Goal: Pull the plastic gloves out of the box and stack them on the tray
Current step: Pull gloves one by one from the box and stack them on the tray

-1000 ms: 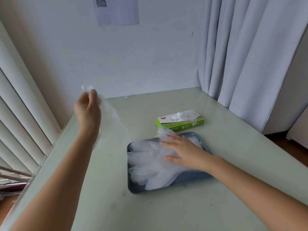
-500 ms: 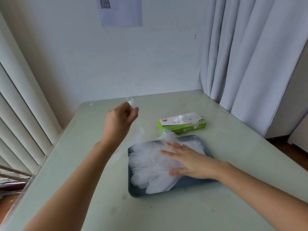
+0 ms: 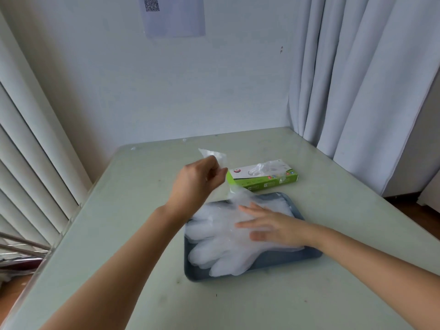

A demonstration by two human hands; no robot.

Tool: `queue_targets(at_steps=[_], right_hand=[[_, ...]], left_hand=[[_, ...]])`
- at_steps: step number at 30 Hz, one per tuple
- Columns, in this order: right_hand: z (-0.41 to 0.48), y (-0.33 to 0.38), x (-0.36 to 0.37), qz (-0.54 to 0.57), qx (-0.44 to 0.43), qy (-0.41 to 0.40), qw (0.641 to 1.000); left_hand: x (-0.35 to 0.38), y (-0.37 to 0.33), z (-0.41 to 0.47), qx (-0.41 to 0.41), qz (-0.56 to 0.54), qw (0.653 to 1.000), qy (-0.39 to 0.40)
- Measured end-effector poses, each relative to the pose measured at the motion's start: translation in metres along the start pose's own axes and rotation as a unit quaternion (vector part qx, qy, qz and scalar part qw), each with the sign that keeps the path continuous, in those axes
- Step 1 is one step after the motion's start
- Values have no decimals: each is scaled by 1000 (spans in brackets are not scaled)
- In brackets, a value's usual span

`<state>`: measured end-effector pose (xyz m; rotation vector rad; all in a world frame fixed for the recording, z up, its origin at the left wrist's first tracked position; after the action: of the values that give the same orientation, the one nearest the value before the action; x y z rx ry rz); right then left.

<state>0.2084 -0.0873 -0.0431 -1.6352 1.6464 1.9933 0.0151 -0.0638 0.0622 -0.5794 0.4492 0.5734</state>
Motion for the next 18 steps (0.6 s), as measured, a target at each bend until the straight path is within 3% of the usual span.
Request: queue_targets(at_steps=[2,5,8,11,15,18], right_hand=[[-1,-1,-15,163,8,-85,983],[-5,-21,-35,346,34,-202,916],[-6,-38,-39,487,82,-199,847],[-7,-45,-41,539,151,-224,798],[-9,-41,-42,509,164,-196,822],[-11,-36,-41,425,154,-197,870]], left_hand=[[14,-15,-6,49,12,999,16],[38,-40,-16,108,50,991,54],[67,-56,-29,132,73,982,116],[96,-63,-44,167,87,968,169],[118,-65,-62,218,160,938,215],[129,-60,-68,167,197,932,254]])
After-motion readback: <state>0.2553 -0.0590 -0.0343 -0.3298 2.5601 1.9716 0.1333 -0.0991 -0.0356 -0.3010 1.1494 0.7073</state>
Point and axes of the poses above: each hand's wrist, its own z-axis towards the middle knuckle, its own x-axis out of the palm, y = z × x, the point moved 4 cm from there along z, towards the middle knuckle, and after that the axes turned 1 degree about y, right-handed, at the moved point
